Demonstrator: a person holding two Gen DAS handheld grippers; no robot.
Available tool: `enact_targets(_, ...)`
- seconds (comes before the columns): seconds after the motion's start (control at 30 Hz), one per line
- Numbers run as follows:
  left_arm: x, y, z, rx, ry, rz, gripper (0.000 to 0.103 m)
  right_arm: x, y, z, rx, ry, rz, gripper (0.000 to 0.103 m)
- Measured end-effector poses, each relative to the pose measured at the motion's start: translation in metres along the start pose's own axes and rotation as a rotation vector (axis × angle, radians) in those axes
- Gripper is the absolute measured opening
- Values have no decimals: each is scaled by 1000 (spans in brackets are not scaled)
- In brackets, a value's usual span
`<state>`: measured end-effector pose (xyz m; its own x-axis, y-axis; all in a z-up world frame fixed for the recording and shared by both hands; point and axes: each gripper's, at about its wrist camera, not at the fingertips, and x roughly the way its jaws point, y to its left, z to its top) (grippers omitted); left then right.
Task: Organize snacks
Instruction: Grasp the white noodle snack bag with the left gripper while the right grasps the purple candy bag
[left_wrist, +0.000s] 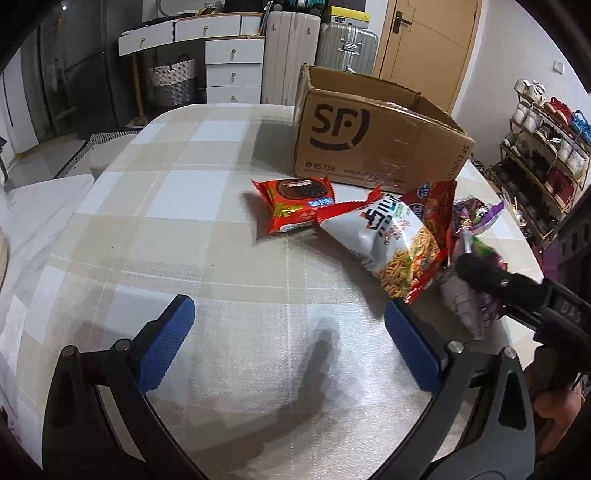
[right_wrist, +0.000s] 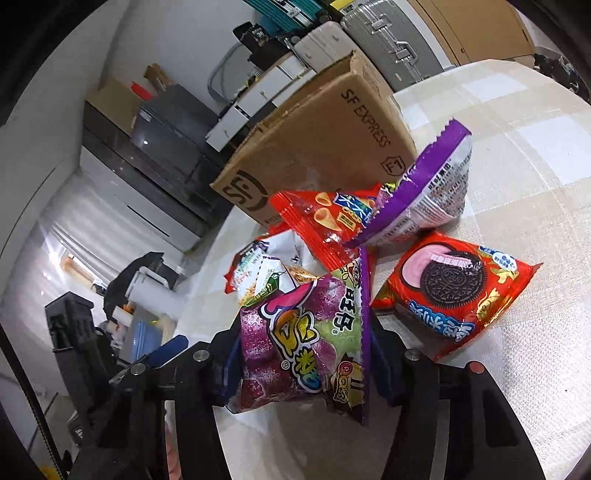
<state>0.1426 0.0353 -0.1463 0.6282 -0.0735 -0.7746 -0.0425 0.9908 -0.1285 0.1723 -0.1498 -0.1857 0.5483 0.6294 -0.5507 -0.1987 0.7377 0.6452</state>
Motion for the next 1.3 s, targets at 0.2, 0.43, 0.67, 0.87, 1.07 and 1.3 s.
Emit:
enact_targets(0.2, -8, -6, 2, 11, -9, 34, 102, -8, 9, -4, -37, -35, 68, 58)
enact_targets(0.43, -13, -20, 15, 1, 2, 29, 102, -44, 20, -8, -92, -146, 81, 58)
enact_targets(0.67, 11, -50, 47, -46, 68, 4, 102, -77, 11, -19, -90, -210, 79, 58)
enact_targets(0.87, 48, -68, 64, -100, 156, 41, 102, -76, 13, -19, -78, -203, 105, 58)
enact_targets(1.07, 73, -75, 63, -126, 197, 9, 77, -77, 13, -21, -88, -199, 125, 58)
enact_targets(1.3, 59, -76, 53, -85, 195, -85, 47, -76, 8, -18, -69, -198, 136, 58)
